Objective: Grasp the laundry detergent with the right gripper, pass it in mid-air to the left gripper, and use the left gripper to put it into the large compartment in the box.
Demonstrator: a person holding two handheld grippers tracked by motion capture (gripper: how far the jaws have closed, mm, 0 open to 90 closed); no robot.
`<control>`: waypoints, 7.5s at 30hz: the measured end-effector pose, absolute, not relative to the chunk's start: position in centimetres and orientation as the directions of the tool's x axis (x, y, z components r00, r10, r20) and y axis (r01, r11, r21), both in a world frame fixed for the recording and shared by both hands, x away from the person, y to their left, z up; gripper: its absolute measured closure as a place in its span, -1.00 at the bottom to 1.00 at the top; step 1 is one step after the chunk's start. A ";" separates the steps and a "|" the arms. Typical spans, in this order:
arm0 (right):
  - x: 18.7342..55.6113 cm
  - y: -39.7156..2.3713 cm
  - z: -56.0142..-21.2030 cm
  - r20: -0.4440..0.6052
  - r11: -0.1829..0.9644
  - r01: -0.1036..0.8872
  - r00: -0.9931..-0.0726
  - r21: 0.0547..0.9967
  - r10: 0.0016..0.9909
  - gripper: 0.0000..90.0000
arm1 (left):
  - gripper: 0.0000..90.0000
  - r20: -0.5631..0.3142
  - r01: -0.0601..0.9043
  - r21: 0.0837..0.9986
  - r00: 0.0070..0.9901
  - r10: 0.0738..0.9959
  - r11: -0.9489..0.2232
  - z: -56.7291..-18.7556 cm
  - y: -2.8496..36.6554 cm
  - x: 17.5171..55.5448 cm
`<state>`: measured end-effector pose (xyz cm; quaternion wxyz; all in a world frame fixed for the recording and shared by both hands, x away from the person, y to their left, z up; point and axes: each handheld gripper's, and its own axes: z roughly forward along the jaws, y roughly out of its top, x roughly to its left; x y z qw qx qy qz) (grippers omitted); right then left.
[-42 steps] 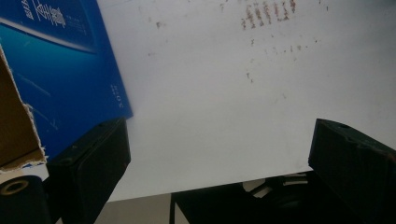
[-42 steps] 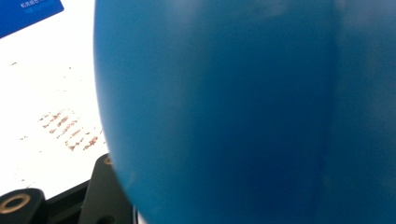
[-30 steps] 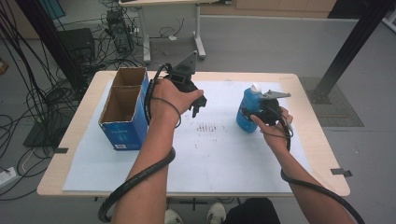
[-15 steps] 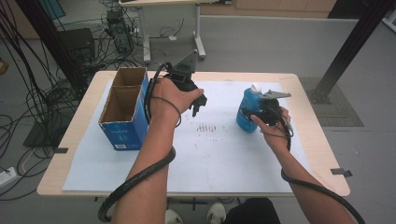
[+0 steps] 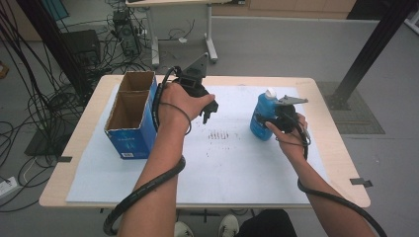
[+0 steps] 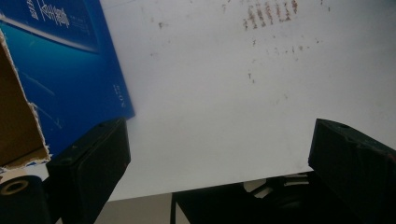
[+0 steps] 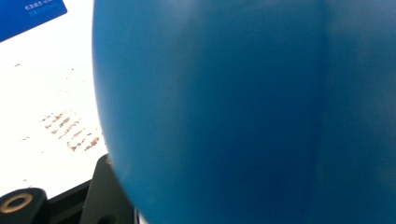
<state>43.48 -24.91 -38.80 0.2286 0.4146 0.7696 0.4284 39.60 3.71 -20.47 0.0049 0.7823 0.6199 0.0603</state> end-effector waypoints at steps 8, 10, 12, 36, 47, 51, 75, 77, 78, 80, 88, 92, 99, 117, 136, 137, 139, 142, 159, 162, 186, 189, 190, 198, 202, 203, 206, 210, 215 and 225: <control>43.5 -24.9 -38.8 0.005 0.287 0.441 -0.552 0.850 0.834 -0.03 | -0.87 0.087 0.969 0.082 0.226 0.970 -0.233 -20.4 3.6 39.6; 43.5 -24.9 -38.8 0.004 0.288 0.440 -0.553 0.850 0.833 -0.03 | -0.87 0.088 0.969 0.082 0.228 0.970 -0.235 -20.4 3.6 39.6; 43.5 -24.9 -38.8 0.005 0.287 0.440 -0.553 0.851 0.833 -0.03 | -0.87 0.087 0.969 0.085 0.224 0.971 -0.231 -20.4 3.6 39.6; 43.5 -25.0 -38.8 0.005 0.289 0.438 -0.556 0.851 0.831 -0.03 | -0.87 0.088 0.969 0.083 0.226 0.970 -0.233 -20.1 3.6 39.5; 43.5 -25.0 -38.9 0.004 0.289 0.437 -0.558 0.852 0.830 -0.03 | -0.87 0.083 0.969 0.083 0.227 0.970 -0.234 -20.2 3.5 39.6; 43.5 -25.0 -38.8 0.006 0.290 0.439 -0.558 0.851 0.830 -0.03 | -0.87 0.083 0.968 0.083 0.230 0.970 -0.237 -20.2 3.5 39.7; 43.4 -24.9 -38.9 0.002 0.285 0.433 -0.552 0.855 0.834 0.00 | -0.87 0.081 0.967 0.086 0.234 0.969 -0.241 -19.9 3.6 39.6; 43.4 -24.9 -38.9 0.002 0.285 0.434 -0.552 0.855 0.834 0.00 | -0.87 0.080 0.966 0.089 0.236 0.968 -0.243 -19.7 3.6 39.6; 43.4 -24.9 -38.9 0.003 0.285 0.435 -0.552 0.854 0.834 0.00 | -0.87 0.080 0.965 0.089 0.239 0.968 -0.245 -19.6 3.6 39.6; 43.4 -24.8 -38.8 -0.008 0.299 0.432 -0.558 0.851 0.830 0.00 | -0.87 0.085 0.964 0.087 0.243 0.966 -0.250 -19.5 3.6 39.6; 43.7 -24.4 -38.1 -0.009 0.315 0.447 -0.564 0.837 0.825 0.00 | -0.87 0.070 0.957 0.100 0.266 0.961 -0.273 -18.4 3.6 39.8; 44.0 -24.4 -37.3 0.000 0.320 0.447 -0.582 0.835 0.813 -0.01 | -0.87 0.065 0.951 0.104 0.286 0.956 -0.292 -17.9 3.7 39.9; 44.4 -24.5 -35.3 0.028 0.324 0.453 -0.616 0.831 0.787 -0.01 | -0.87 0.081 0.935 0.100 0.334 0.939 -0.341 -16.6 3.7 40.4; 45.5 -24.0 -30.2 0.063 0.390 0.448 -0.718 0.804 0.694 -0.01 | -0.87 0.109 0.857 0.108 0.493 0.863 -0.503 -12.5 3.6 42.2; 46.1 -19.9 -28.0 0.069 0.475 0.362 -0.846 0.802 0.528 -0.01 | -0.88 0.141 0.744 0.119 0.643 0.753 -0.657 -10.5 4.3 43.4; 46.1 -19.8 -28.0 0.070 0.478 0.357 -0.852 0.803 0.520 -0.01 | -0.88 0.144 0.738 0.115 0.650 0.746 -0.665 -10.6 4.3 43.5; 46.2 -19.2 -27.9 0.078 0.481 0.345 -0.868 0.806 0.491 -0.01 | -0.88 0.149 0.725 0.101 0.666 0.731 -0.681 -10.6 4.3 43.5; 46.2 -18.4 -27.9 0.084 0.496 0.328 -0.888 0.804 0.452 -0.02 | -0.88 0.166 0.702 0.097 0.688 0.707 -0.705 -10.7 4.2 43.6; 45.3 -14.1 -28.1 0.094 0.516 0.237 -0.953 0.823 0.288 -0.02 | -0.87 0.181 0.519 0.120 0.826 0.533 -0.846 -10.1 4.0 42.9; 45.1 -13.2 -28.1 0.100 0.514 0.227 -0.959 0.827 0.264 -0.02 | -0.87 0.183 0.507 0.098 0.837 0.516 -0.856 -10.5 4.2 42.8; 43.8 -9.0 -29.1 0.102 0.531 0.148 -0.988 0.835 0.116 -0.02 | -0.88 0.154 0.445 0.036 0.882 0.445 -0.895 -12.0 4.4 42.3; 43.5 -8.7 -29.1 0.109 0.529 0.144 -0.989 0.836 0.098 -0.02 | -0.88 0.149 0.440 0.033 0.886 0.439 -0.898 -12.2 4.3 42.2; 43.4 -8.6 -29.1 0.107 0.529 0.141 -0.990 0.837 0.094 -0.02 | -0.88 0.144 0.437 0.031 0.888 0.436 -0.899 -12.3 4.3 42.2; 42.7 -7.9 -28.8 0.095 0.524 0.112 -0.994 0.844 0.059 -0.02 | -0.88 0.144 0.416 0.012 0.899 0.413 -0.909 -12.5 3.8 41.7; 42.5 -7.9 -28.3 0.091 0.518 0.103 -0.995 0.849 0.049 -0.02 | -0.88 0.137 0.411 0.019 0.902 0.410 -0.911 -12.5 3.7 41.4; 42.5 -7.9 -28.2 0.090 0.514 0.101 -0.995 0.852 0.047 -0.02 | -0.88 0.138 0.408 0.020 0.903 0.407 -0.913 -12.5 3.7 41.4; 42.3 -8.0 -28.0 0.084 0.504 0.093 -0.996 0.859 0.041 -0.02 | -0.88 0.136 0.407 0.017 0.904 0.405 -0.913 -12.6 3.5 41.4; 42.0 -8.0 -27.7 0.084 0.503 0.087 -0.996 0.860 0.028 -0.02 | -0.88 0.125 0.399 0.014 0.909 0.398 -0.917 -12.7 3.4 41.3; 41.7 -7.9 -27.5 0.077 0.509 0.071 -0.997 0.858 0.009 -0.02 | -0.88 0.116 0.387 0.005 0.916 0.385 -0.922 -13.0 3.3 41.3; 41.5 -8.0 -27.2 0.072 0.503 0.056 -0.997 0.862 -0.013 -0.02 | -0.88 0.076 0.364 0.014 0.928 0.364 -0.931 -13.6 3.4 41.3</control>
